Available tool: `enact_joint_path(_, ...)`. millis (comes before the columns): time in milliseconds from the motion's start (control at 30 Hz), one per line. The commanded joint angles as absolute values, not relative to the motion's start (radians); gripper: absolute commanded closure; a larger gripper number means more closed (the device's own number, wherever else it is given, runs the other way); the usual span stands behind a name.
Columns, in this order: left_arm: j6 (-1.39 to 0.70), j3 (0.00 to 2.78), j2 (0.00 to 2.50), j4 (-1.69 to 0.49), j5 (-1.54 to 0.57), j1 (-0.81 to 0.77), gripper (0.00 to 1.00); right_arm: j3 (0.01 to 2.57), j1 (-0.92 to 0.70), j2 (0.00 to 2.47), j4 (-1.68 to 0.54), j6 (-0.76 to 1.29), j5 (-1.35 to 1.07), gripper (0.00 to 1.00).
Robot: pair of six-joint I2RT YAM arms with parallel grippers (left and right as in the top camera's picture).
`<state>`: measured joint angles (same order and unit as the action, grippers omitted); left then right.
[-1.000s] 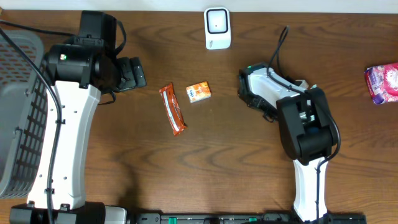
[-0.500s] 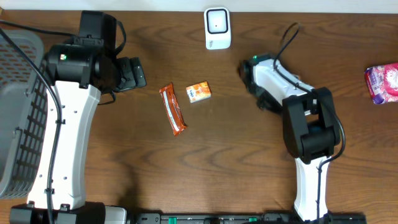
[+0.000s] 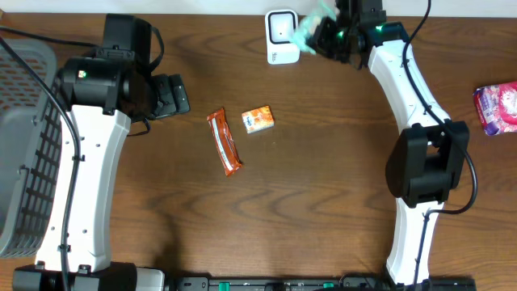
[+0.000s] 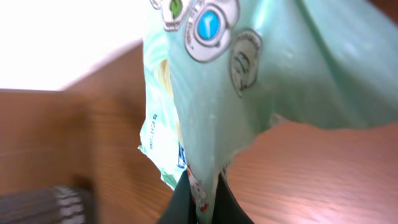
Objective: Scan the item barcode
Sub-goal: 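Raise the teal pack with the right gripper up to the scanner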
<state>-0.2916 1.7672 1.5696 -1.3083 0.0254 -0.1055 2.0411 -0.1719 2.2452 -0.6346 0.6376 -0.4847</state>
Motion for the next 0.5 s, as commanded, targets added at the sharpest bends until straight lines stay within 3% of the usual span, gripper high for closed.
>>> enact_joint_path(0, -0.300, 1.766, 1.576, -1.312, 0.026, -0.102, 0.02, 2.053, -0.196, 2.278, -0.509, 0.756, -0.647, 0.99)
enact_joint_path(200, -0.300, 1.766, 1.576, -1.312, 0.026, -0.102, 0.02, 2.053, -0.230, 2.360, -0.252, 0.956, -0.698, 0.99)
enact_joint_path(467, -0.300, 1.766, 1.576, -1.312, 0.026, -0.102, 0.02, 2.053, -0.236, 2.407, -0.161, 0.976, -0.683, 0.99)
